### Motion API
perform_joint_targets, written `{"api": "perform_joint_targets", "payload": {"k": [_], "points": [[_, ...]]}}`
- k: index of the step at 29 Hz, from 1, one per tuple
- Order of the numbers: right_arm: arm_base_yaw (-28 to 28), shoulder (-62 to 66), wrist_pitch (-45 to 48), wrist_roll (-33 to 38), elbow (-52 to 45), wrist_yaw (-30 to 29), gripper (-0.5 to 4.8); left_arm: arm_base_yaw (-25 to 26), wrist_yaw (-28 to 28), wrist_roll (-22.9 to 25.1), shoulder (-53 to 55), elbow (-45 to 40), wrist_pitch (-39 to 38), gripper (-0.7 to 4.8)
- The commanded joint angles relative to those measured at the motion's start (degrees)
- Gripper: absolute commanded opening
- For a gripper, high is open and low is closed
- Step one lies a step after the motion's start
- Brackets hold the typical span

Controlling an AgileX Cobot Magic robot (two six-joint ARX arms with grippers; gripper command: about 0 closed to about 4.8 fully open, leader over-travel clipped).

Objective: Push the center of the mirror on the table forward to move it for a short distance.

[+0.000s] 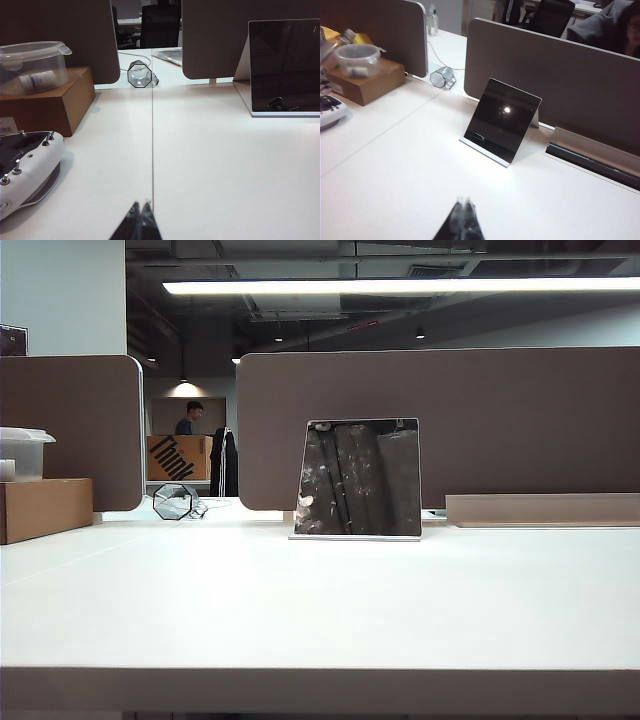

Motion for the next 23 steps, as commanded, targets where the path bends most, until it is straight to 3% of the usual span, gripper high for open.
{"api": "perform_joint_targets", "payload": {"k": [1,9,13,15,17,20,23], "points": [[0.1,0.2,0.4,0.3,-0.3,0.4,-0.04,0.0,0.2,0.0,0.1,0.0,0.5,-0.05],[0.1,-0.1,0.5,0.3,-0.3,0.5,-0.04,0.0,0.2,0.0,0.1,0.0,0.5,-0.05],[-1.2,0.3,5.2,0.0,-0.9,2.7,-0.04,0.0,0.2,0.0,0.1,0.0,0.5,-0.05],[-5.5,0.4,9.0,-0.4,-1.9,5.2,-0.04,0.0,0.2,0.0,0.1,0.0,0.6,-0.05],[-10.5,1.0,11.4,-0.4,-3.1,3.4,-0.04,0.0,0.2,0.0,0.1,0.0,0.5,-0.05],[-22.0,1.3,13.6,-2.0,-5.3,-4.9,-0.04,0.0,0.2,0.0,0.1,0.0,0.6,-0.05],[-35.8,0.8,19.0,-5.5,-9.4,-17.6,-0.04,0.0,0.2,0.0,0.1,0.0,0.6,-0.05]]}}
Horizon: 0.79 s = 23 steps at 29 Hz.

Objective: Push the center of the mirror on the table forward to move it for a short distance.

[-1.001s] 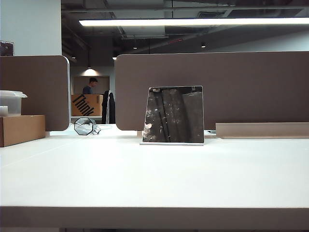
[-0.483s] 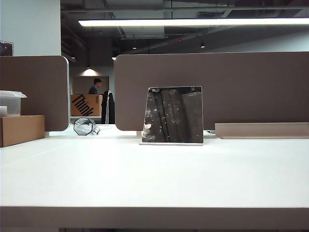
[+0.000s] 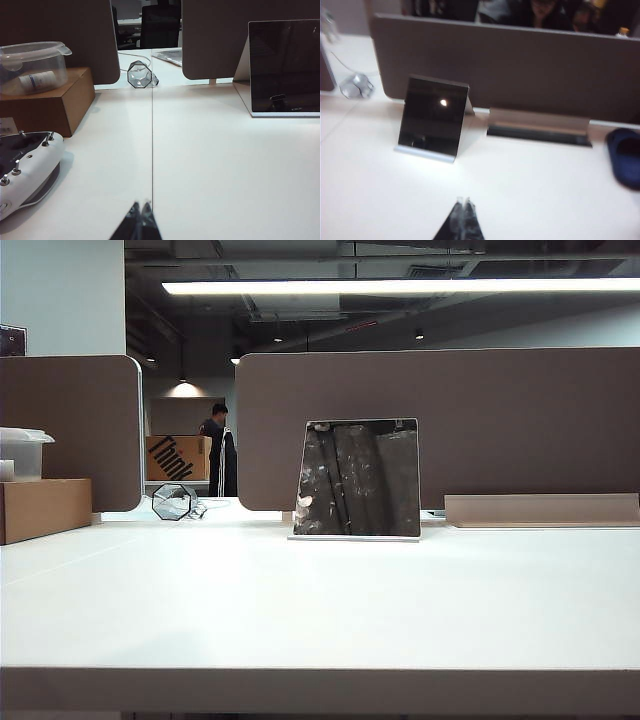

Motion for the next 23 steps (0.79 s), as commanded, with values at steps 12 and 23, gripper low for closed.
{"api": "perform_joint_targets", "payload": {"k": [12,23], "points": [[-59.5,-9.0,43.5,-14.0,-33.6,-72.8,-0.04,0.0,0.2,0.0,0.1,0.0,0.6,-0.05],[-73.4,-25.9,63.9,-16.4,-63.9,-63.4,-0.04,0.0,0.2,0.0,0.1,0.0,0.5,-0.05]]}}
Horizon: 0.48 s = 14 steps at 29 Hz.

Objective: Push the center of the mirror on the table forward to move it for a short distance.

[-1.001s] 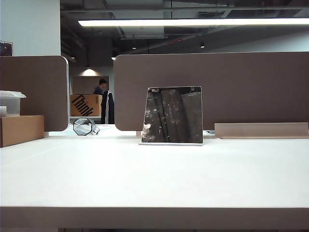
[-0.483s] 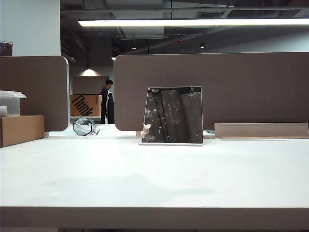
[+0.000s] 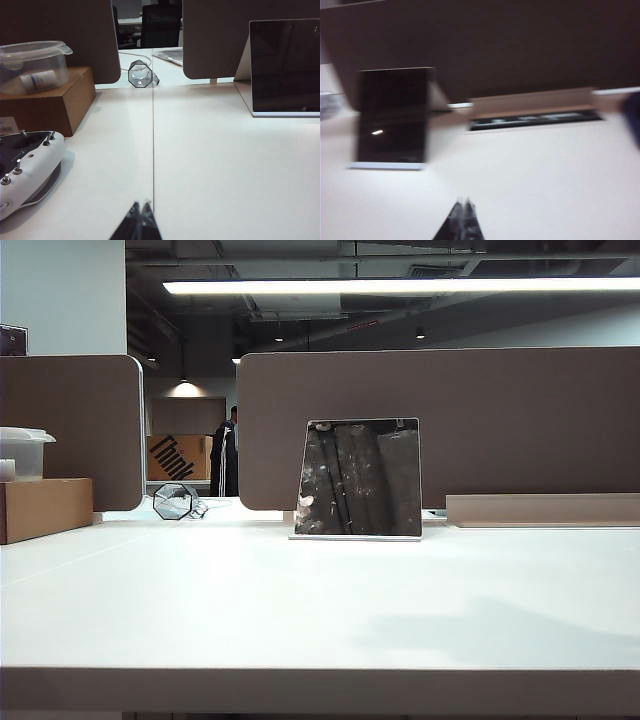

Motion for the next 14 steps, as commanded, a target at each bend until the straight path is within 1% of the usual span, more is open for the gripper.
{"api": "perform_joint_targets", "payload": {"k": [1,6,9,12,14], "points": [[-3.2,-5.9,5.0,-1.9,-8.1,1.5,-0.04,0.0,0.2,0.0,0.0,0.0,0.6,-0.05],[-6.4,-16.2,9.0,-3.7,-21.2,1.5,-0.04,0.0,0.2,0.0,0.0,0.0,0.6,-0.05],[-7.0,-21.9,10.9,-3.5,-27.7,1.5,-0.04,0.0,0.2,0.0,0.0,0.0,0.6,-0.05],[-7.0,-26.8,12.5,-3.5,-32.6,1.2,-0.04,0.0,0.2,0.0,0.0,0.0,0.5,-0.05],[-6.8,-29.0,9.2,-3.5,-32.6,0.8,-0.04,0.0,0.2,0.0,0.0,0.0,0.6,-0.05]]}}
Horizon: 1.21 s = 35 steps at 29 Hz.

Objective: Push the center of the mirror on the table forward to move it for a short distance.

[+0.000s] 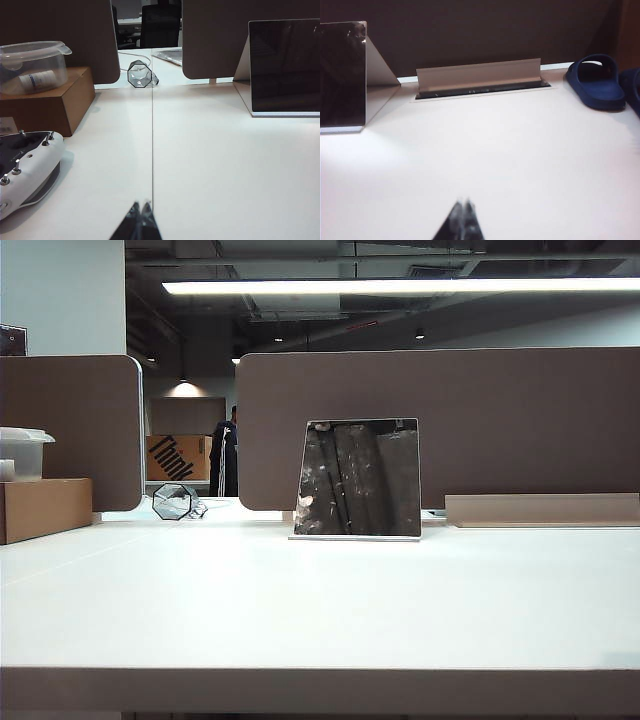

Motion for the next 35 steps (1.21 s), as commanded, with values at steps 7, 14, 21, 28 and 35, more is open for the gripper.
{"api": "perform_joint_targets", "payload": {"k": [7,14,21,28,35], "points": [[0.8,-3.3,2.1,-0.2,-0.2,-0.5,-0.04,0.0,0.2,0.0,0.0,0.0,0.5,-0.05],[5.0,-3.3,3.4,-1.4,-0.2,-0.2,-0.04,0.0,0.2,0.0,0.0,0.0,0.5,-0.05],[5.8,-3.3,3.3,-1.5,-0.2,-0.1,-0.04,0.0,0.2,0.0,0.0,0.0,0.5,-0.05],[6.0,-3.3,3.3,-2.1,-0.2,-0.2,-0.04,0.0,0.2,0.0,0.0,0.0,0.5,-0.05],[7.4,-3.3,3.3,-5.2,-0.2,0.1,-0.04,0.0,0.2,0.0,0.0,0.0,0.5,-0.05]]}}
